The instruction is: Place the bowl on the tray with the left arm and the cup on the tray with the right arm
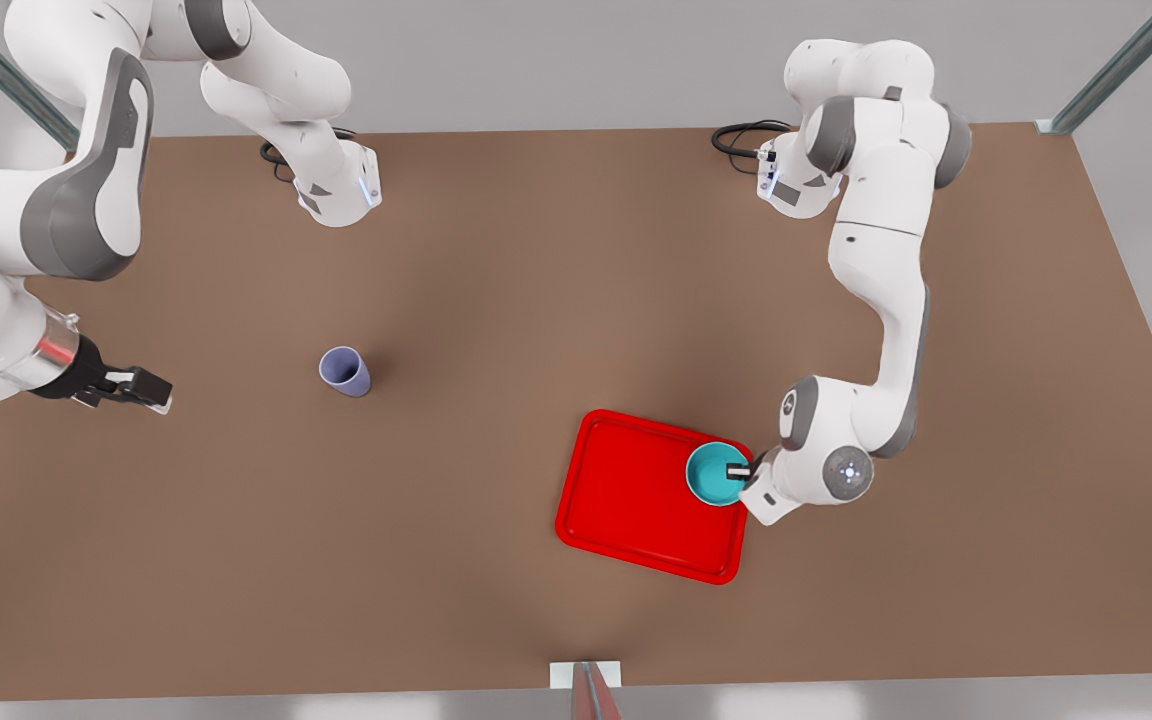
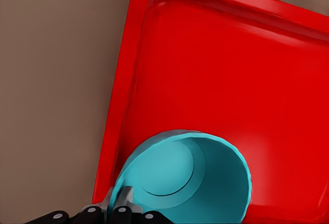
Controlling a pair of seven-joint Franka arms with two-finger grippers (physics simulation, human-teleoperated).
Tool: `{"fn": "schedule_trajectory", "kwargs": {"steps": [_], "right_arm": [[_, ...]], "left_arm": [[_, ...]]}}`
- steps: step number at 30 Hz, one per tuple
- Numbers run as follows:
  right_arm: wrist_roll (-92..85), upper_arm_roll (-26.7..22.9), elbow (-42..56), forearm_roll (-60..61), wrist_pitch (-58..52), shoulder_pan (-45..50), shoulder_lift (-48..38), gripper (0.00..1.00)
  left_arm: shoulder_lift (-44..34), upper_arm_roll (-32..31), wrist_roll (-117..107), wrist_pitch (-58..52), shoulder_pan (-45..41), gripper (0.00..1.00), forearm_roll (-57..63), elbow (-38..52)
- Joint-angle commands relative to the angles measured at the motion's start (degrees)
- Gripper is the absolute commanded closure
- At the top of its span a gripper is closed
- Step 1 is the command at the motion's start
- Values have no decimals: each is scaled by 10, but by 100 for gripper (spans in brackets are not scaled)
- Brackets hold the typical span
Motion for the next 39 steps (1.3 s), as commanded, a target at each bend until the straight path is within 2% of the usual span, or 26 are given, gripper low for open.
{"fn": "schedule_trajectory", "kwargs": {"steps": [1,6,7,8,10,11,14,16,19,20,23,24,25,32,34,35,36,39], "right_arm": [[0,0,-2,0,0,0,0,0],[0,1,-2,0,0,1,0,0],[0,1,-2,0,-1,0,0,0],[0,1,-2,0,-1,0,0,0],[0,1,-2,0,0,0,0,0],[0,1,-2,0,-1,0,0,0],[0,1,-2,0,-1,0,0,0],[0,1,-2,0,-1,0,0,0],[0,1,-2,0,-1,0,0,0],[0,1,-2,0,-1,0,0,0],[0,1,-2,0,-2,-1,0,0],[1,1,-2,0,-3,-2,0,0],[0,1,-2,0,-4,-2,0,0],[2,3,-8,0,22,3,-3,0],[1,7,-126,-4,71,5,-68,0],[-1,7,-159,-2,73,5,-75,0],[-4,37,-191,-3,82,6,-77,0],[-4,40,-267,-4,86,0,-86,0]], "left_arm": [[2,0,1,0,0,79,-50,0],[20,0,1,7,-11,79,-50,-1],[20,0,1,9,-12,69,-50,-1],[19,0,1,9,-12,43,-50,0],[18,1,8,7,-11,5,-48,5],[16,1,10,5,-11,1,-47,8],[12,3,9,-14,-11,1,-46,21],[-12,18,10,-126,-7,1,-33,55],[-116,69,11,-210,-6,0,-22,62],[-157,67,30,-232,-5,0,45,51],[-278,67,65,-326,1,0,68,-19],[-328,67,65,-323,1,0,107,-63],[-346,66,56,-319,2,0,110,-71],[-347,67,67,-346,4,0,107,-61],[-347,65,66,-356,5,0,106,-61],[-347,65,66,-356,5,0,106,-61],[-343,66,67,-356,5,0,106,-61],[-340,62,65,-350,4,0,105,-61]]}}
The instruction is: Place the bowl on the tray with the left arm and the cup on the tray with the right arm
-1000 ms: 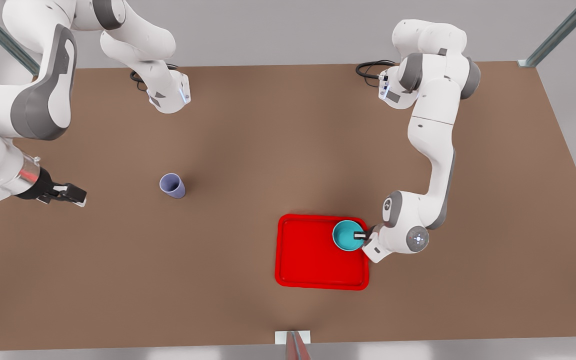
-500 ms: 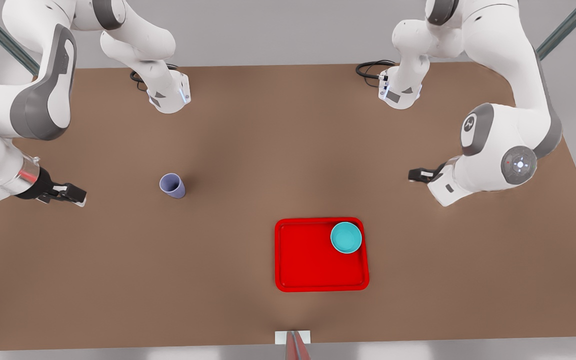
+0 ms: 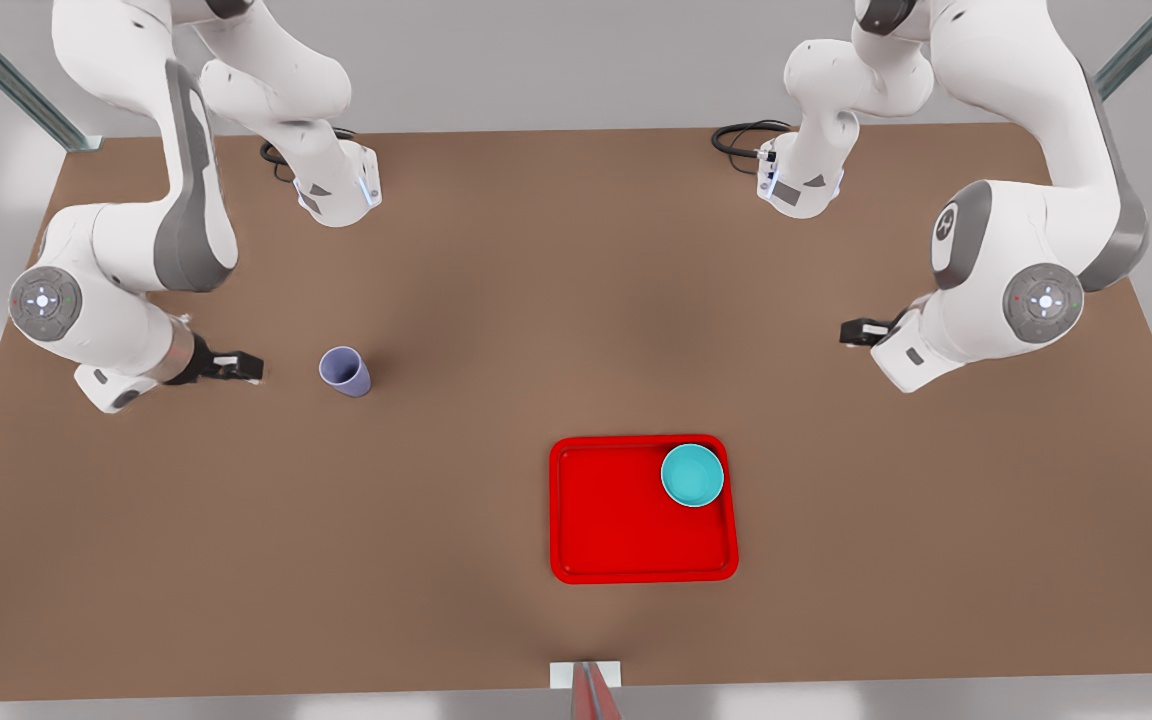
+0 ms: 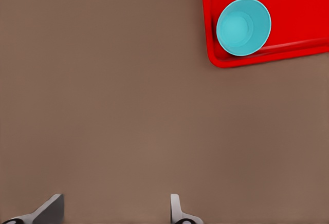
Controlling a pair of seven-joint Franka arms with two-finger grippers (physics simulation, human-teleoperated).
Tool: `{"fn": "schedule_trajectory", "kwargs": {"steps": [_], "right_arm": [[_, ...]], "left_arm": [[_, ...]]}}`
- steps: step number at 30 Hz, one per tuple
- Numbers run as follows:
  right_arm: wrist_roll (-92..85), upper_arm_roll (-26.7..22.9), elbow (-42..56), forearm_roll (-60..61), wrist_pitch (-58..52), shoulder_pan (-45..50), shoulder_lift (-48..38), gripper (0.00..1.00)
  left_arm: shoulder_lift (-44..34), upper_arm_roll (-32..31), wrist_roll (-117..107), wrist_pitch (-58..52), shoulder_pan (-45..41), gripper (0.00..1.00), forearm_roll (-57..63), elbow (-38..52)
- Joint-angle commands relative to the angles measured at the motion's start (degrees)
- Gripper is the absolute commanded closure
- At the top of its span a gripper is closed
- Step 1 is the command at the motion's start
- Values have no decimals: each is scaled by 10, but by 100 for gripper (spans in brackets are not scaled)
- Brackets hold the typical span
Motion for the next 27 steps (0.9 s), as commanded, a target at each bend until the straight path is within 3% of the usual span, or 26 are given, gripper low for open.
{"fn": "schedule_trajectory", "kwargs": {"steps": [1,3,6,10,20,27], "right_arm": [[1,0,-10,0,2,9,1,0],[0,0,-98,0,141,5,19,0],[0,19,-100,1,205,-10,66,0],[0,41,-181,3,225,-25,8,0],[7,57,-194,47,164,-33,34,0],[7,57,-223,47,201,-33,27,1]], "left_arm": [[0,0,1,0,0,0,-1,0],[0,0,-2,-1,-1,0,-1,0],[3,0,0,-2,-1,0,-5,0],[8,0,0,1,-1,0,-6,0],[21,2,0,2,0,0,-23,0],[22,2,1,2,-1,0,-22,0]]}}
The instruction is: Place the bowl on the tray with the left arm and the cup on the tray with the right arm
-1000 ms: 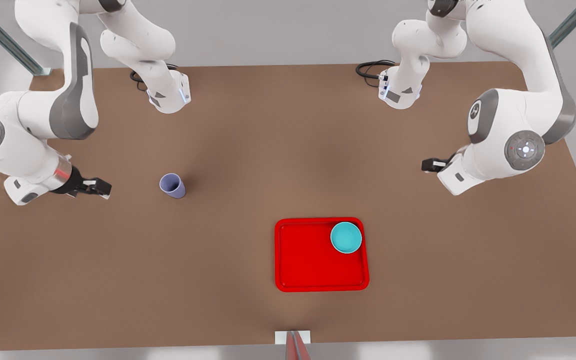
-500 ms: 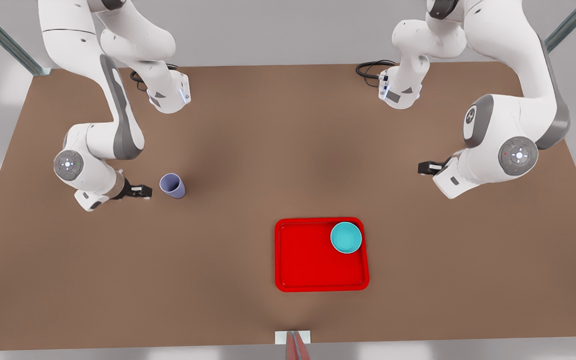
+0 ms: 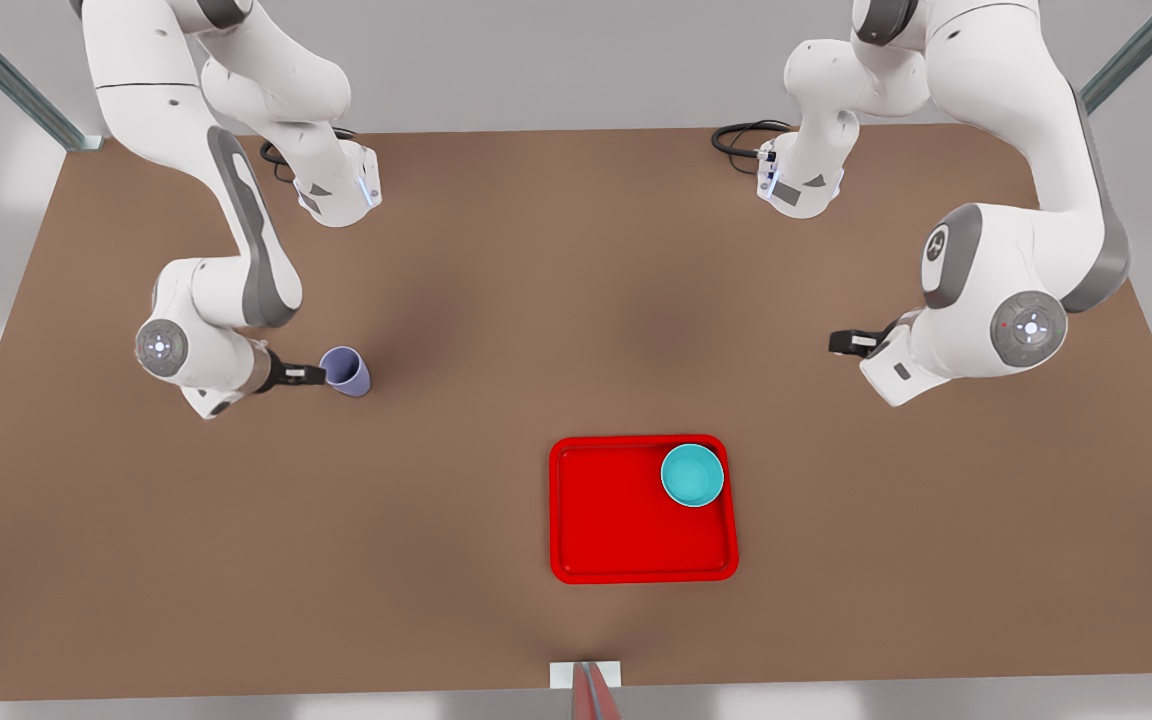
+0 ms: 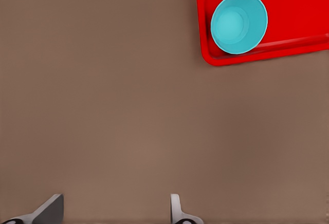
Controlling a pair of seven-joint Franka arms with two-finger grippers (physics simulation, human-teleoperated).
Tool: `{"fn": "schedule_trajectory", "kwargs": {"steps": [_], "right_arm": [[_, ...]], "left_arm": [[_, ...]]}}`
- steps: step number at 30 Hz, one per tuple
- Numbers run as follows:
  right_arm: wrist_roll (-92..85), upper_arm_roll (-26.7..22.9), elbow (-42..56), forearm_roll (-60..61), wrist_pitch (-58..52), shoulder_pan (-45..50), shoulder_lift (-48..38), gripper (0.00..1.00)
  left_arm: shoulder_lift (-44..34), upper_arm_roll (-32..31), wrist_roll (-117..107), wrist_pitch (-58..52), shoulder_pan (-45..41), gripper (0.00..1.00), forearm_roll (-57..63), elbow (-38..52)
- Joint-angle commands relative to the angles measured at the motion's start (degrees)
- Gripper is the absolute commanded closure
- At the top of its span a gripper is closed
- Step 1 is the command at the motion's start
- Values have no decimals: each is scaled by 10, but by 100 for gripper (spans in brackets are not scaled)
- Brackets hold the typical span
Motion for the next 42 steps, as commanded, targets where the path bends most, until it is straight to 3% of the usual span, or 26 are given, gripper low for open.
{"fn": "schedule_trajectory", "kwargs": {"steps": [1,9,12,31,42], "right_arm": [[-1,0,-1,2,6,1,-2,1],[-1,1,-58,3,54,2,-25,0],[-6,1,-104,3,120,-3,-28,0],[-7,15,-169,3,179,0,-66,0],[-7,26,-182,3,228,-4,-25,0]], "left_arm": [[-1,0,-1,0,1,0,0,0],[4,2,0,4,1,0,0,0],[4,2,0,4,1,0,-2,0],[3,2,0,4,1,0,-1,0],[3,2,-1,4,1,0,0,1]]}}
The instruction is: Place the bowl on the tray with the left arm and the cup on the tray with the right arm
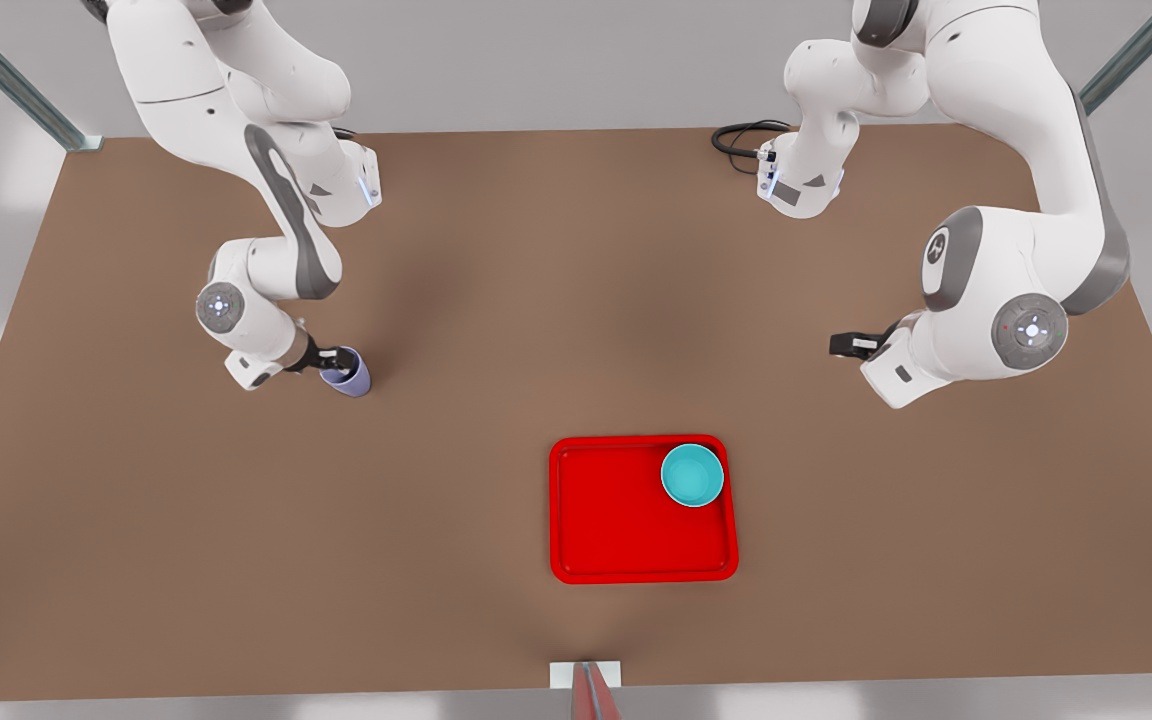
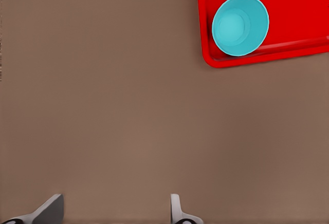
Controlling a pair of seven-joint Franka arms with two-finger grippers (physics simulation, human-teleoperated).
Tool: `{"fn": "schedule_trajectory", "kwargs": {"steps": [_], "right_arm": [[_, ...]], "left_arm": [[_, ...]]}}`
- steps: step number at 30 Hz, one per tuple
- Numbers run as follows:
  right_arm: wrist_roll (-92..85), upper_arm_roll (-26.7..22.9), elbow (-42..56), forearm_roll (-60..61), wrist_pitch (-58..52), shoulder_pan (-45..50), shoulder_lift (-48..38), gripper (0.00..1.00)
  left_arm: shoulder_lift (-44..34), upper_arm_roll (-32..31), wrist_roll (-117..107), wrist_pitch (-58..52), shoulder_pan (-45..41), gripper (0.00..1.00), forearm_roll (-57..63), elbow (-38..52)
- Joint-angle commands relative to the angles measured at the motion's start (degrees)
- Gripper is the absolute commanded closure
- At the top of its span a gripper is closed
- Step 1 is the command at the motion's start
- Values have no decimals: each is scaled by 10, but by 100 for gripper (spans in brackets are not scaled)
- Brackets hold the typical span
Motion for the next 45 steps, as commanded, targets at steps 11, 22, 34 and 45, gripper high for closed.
{"fn": "schedule_trajectory", "kwargs": {"steps": [11,22,34,45], "right_arm": [[-2,0,2,0,1,0,8,79],[-2,1,4,0,1,1,12,79],[7,2,256,-1,-148,29,79,79],[25,29,640,-5,-311,76,289,79]], "left_arm": [[3,1,0,0,0,0,0,3],[3,1,0,0,0,0,0,3],[8,2,0,1,0,0,0,6],[12,1,-2,1,0,0,-1,7]]}}
